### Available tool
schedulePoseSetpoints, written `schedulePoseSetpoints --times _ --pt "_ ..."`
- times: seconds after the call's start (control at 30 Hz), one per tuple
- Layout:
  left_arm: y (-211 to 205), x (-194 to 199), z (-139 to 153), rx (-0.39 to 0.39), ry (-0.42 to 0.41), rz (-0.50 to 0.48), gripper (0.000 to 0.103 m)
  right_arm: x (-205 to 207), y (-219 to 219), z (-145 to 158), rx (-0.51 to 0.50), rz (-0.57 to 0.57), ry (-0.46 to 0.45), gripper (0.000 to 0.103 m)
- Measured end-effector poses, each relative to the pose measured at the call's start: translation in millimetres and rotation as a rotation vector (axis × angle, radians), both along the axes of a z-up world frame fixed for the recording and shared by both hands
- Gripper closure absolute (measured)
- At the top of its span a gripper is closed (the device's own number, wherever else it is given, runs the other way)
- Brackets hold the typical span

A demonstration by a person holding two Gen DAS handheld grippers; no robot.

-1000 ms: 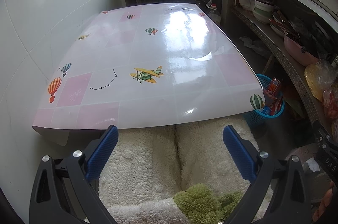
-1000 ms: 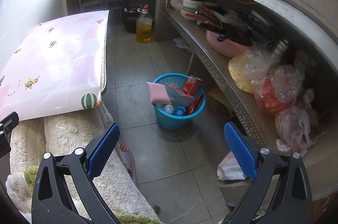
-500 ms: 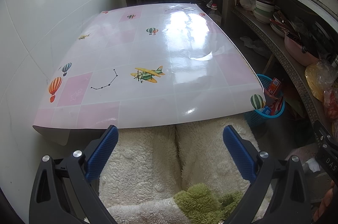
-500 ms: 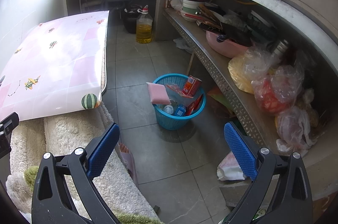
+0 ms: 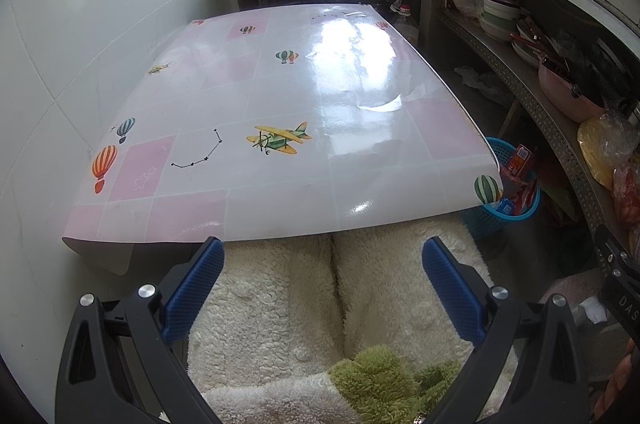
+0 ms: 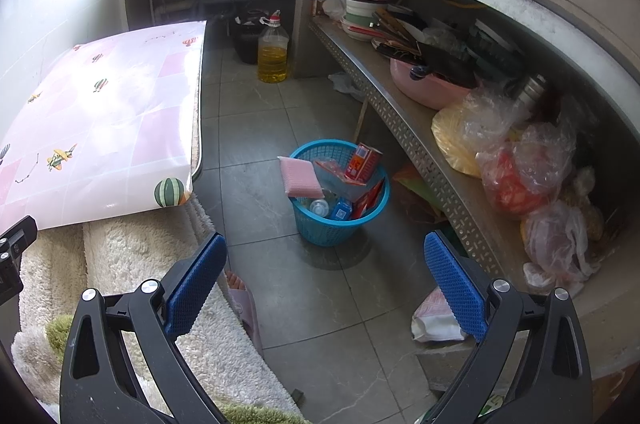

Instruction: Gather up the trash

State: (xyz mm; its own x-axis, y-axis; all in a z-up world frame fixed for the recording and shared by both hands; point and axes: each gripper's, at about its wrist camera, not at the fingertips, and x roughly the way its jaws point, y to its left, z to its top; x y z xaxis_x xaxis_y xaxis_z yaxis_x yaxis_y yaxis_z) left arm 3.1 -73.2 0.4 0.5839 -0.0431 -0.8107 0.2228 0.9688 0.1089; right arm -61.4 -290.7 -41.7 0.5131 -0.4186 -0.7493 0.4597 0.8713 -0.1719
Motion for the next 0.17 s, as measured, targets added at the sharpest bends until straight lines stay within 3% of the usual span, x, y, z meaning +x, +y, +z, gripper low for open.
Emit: schedulePoseSetpoints --times 0.17 --pt "1.0 0.1 -0.4 -0.001 -0.002 0.000 0.006 -0.2 -0.2 0.2 -0.001 0.001 0.000 0.008"
